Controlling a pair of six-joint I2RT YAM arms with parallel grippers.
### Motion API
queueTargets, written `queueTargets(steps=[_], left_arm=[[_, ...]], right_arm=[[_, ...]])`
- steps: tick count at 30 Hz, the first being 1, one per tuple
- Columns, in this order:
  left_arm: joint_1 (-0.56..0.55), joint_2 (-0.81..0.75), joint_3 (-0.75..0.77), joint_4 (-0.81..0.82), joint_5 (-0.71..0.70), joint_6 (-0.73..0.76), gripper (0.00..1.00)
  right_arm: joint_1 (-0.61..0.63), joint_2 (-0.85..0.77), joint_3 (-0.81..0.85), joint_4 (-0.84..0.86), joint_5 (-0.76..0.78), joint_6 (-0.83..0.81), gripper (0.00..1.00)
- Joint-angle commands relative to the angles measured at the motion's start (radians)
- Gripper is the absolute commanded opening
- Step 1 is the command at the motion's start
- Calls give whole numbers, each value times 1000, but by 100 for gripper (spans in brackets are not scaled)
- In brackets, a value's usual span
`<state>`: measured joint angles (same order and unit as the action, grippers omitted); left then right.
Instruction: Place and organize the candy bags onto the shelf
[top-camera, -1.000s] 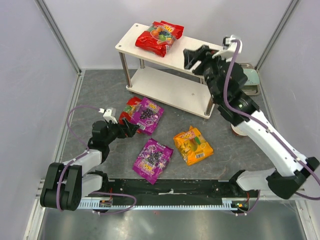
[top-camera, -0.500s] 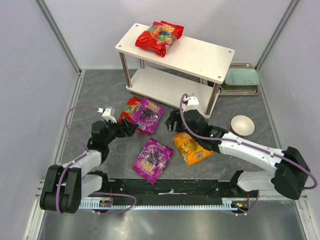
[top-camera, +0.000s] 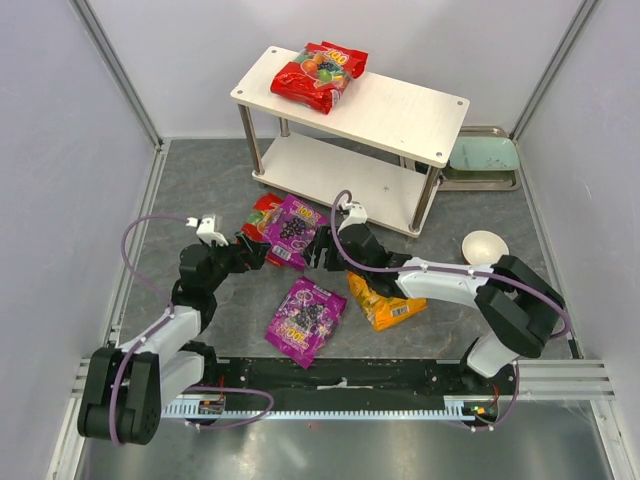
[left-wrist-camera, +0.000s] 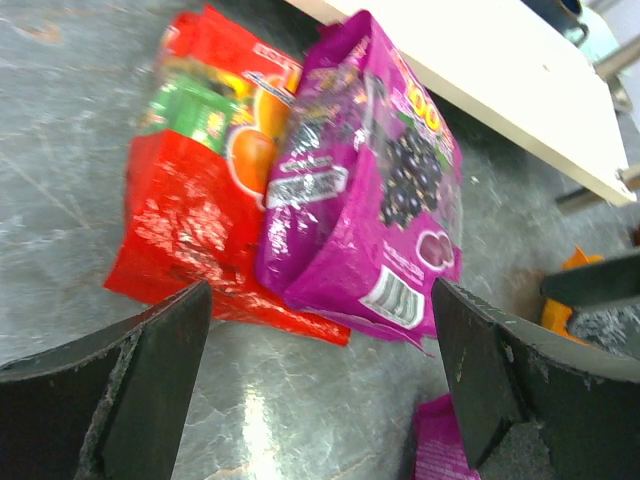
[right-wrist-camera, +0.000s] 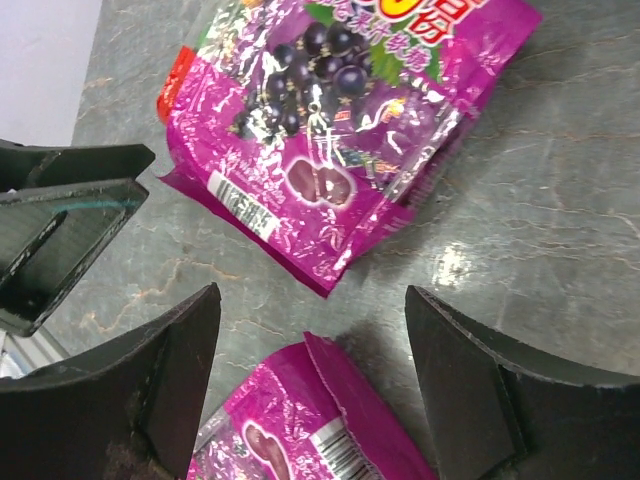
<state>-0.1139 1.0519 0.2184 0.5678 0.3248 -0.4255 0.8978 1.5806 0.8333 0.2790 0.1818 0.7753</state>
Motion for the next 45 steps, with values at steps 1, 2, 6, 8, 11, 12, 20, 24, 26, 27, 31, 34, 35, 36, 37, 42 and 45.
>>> queueTargets(steps=[1, 2, 6, 8, 11, 12, 20, 24, 26, 27, 31, 34, 35, 36, 37, 42, 45], left_arm=[[-3, -55, -10, -17, -168, -12, 98], [-1, -52, -5, -26, -218, -27, 98], [-1, 29, 119, -127, -257, -22, 91], [0, 97, 174, -173, -266, -7, 88], [22, 183, 242, -201, -247, -22, 82], [43, 200, 263, -200, -227, -30, 81], [65, 316, 360, -212, -127, -30, 75], [65, 376, 403, -210, -61, -25, 74], [65, 399, 417, -209, -24, -25, 73], [65, 414, 433, -226, -20, -25, 72], [65, 470, 463, -267, -12, -24, 68], [65, 480, 469, -281, 0, -27, 54], [65, 485, 470, -282, 5, -25, 49], [65, 488, 470, -284, 11, -28, 40], [65, 490, 470, -287, 19, -30, 36], [65, 487, 463, -298, 34, -35, 2], [65, 447, 460, -310, 42, -41, 2]], right_arm=[[15, 4, 56, 72, -45, 25, 82], [18, -5, 55, 66, -42, 18, 82], [24, -60, 24, 37, -33, 6, 82], [24, -103, -6, 20, -24, -2, 82], [24, -164, -42, -6, -1, -25, 82], [24, -177, -55, -12, 4, -33, 82], [24, -281, -102, -69, 45, -85, 83], [24, -294, -117, -70, 56, -97, 84], [24, -291, -118, -72, 53, -100, 84], [24, -291, -118, -73, 54, -102, 84], [24, -301, -123, -84, 54, -103, 84], [24, -315, -132, -86, 59, -105, 84], [24, -318, -135, -87, 59, -105, 84], [24, -321, -138, -90, 59, -105, 84], [24, -327, -141, -92, 61, -105, 84], [24, -346, -158, -101, 68, -102, 84], [24, -366, -171, -104, 73, -97, 84]])
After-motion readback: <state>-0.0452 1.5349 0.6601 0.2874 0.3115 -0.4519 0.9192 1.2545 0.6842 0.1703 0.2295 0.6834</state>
